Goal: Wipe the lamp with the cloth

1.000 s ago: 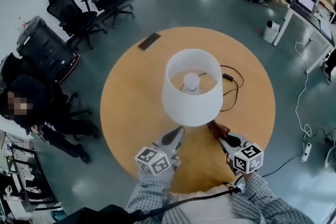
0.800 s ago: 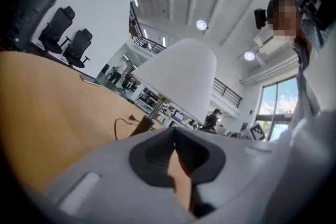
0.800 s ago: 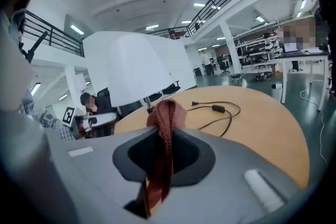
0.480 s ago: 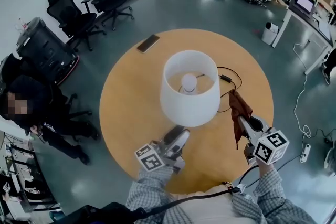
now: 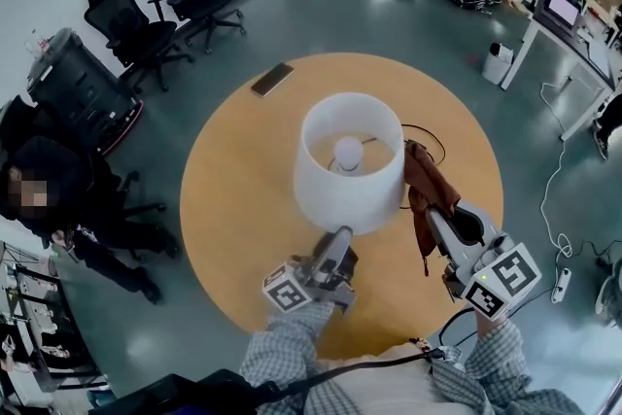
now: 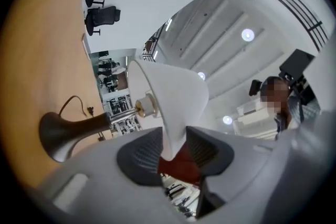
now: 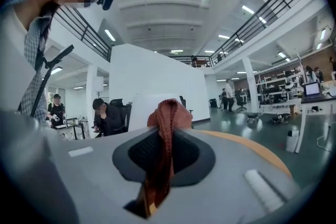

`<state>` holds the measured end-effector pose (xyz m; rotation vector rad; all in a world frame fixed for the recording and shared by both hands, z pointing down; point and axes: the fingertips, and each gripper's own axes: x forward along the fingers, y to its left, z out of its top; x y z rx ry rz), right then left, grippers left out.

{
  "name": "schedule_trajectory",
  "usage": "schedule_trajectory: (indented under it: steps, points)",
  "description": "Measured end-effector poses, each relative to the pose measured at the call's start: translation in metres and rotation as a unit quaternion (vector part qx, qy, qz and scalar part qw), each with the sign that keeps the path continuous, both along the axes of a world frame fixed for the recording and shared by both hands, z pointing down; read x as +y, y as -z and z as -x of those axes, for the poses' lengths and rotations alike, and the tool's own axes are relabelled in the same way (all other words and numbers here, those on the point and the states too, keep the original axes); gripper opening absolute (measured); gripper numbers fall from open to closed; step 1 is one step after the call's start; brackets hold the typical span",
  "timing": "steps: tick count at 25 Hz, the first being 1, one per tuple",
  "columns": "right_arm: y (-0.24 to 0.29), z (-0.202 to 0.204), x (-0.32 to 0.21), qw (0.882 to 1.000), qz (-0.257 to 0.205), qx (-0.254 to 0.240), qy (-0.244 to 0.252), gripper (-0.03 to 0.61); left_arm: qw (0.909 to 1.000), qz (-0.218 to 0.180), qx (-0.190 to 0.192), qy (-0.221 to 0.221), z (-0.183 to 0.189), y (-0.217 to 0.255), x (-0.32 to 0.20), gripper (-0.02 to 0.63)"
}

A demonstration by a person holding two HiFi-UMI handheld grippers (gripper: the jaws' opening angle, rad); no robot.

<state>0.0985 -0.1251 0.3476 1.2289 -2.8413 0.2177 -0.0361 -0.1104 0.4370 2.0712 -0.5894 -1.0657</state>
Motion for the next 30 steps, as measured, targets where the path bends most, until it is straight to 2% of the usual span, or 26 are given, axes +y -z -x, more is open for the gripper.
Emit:
schedule_trajectory:
  steps: [2, 6, 8, 11, 16, 20, 25, 27, 30]
  points:
    - [0.022, 0.021, 0.003, 0.999, -0.036, 0.0, 0.027, 0.04, 0.9999, -0.012, -0.002, -0.001, -0.001, 0.004, 0.002, 0.1]
    - [0.051, 0.068, 0.01, 0.991, -0.092, 0.028, 0.089, 0.04, 0.9999, -0.012, -0.009, -0.007, -0.004, 0.004, 0.003, 0.092]
    - [0.044, 0.086, 0.011, 0.988, -0.096, 0.049, 0.109, 0.04, 0.9999, -0.012, -0.011, -0.007, -0.004, 0.004, 0.003, 0.09]
    - [0.027, 0.095, 0.014, 0.989, -0.078, 0.049, 0.118, 0.038, 0.9998, -0.011, -0.013, -0.006, -0.005, 0.005, 0.003, 0.089]
    - [-0.02, 0.077, 0.02, 0.993, -0.009, 0.056, 0.106, 0.038, 0.9998, -0.01, -0.013, -0.007, -0.005, 0.007, 0.004, 0.088]
    - [-0.042, 0.061, 0.018, 0.995, 0.032, 0.033, 0.083, 0.038, 0.9998, -0.01, -0.014, -0.008, -0.005, 0.005, 0.005, 0.087]
    - [-0.021, 0.031, -0.008, 0.998, 0.036, -0.032, 0.03, 0.038, 0.9999, -0.009, -0.01, -0.008, -0.004, 0.003, 0.005, 0.086]
    - [-0.011, 0.017, -0.026, 0.999, 0.027, -0.041, 0.013, 0.038, 0.9999, -0.008, -0.009, -0.006, -0.004, 0.004, 0.005, 0.086]
    - [0.015, 0.008, -0.049, 0.999, -0.002, -0.042, 0.015, 0.038, 0.9999, -0.007, -0.01, -0.008, -0.004, 0.003, 0.006, 0.086]
